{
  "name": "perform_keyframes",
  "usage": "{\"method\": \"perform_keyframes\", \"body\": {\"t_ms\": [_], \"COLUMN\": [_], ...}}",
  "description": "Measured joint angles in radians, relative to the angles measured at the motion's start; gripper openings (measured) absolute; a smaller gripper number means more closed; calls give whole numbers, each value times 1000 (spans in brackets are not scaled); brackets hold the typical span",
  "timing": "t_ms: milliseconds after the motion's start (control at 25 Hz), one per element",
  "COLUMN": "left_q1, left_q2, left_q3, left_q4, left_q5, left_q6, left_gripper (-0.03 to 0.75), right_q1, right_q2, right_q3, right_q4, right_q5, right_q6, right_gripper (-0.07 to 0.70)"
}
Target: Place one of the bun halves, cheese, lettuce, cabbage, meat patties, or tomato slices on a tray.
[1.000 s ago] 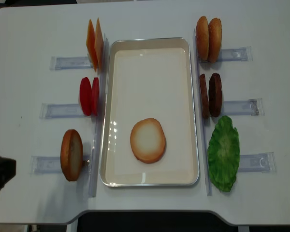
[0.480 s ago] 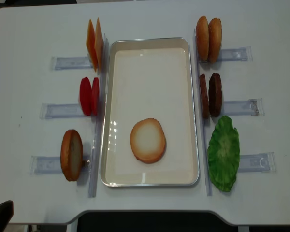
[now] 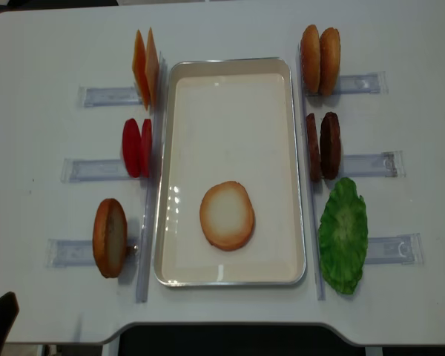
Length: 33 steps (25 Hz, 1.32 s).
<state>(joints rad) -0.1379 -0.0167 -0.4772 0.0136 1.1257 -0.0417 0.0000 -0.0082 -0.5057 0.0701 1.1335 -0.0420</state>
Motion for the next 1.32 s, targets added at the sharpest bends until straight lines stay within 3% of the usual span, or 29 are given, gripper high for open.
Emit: {"method": "perform_keyframes", "body": {"t_ms": [480, 800, 1320], "left_q1": [0, 97, 100], "left_q2": [0, 0, 0], "left_q3": [0, 0, 0], "left_q4": [-2, -2, -2], "left_q5": [-13, -13, -13], "left_q6": [4, 4, 4], "left_gripper": [534, 534, 534], "right_q1": [0, 0, 0], "right_q2": [0, 0, 0], "right_q3": [0, 0, 0], "right_q4": [0, 0, 0], "right_q5": [0, 0, 0], "right_q6": [0, 0, 0], "right_gripper": [489, 489, 489]}}
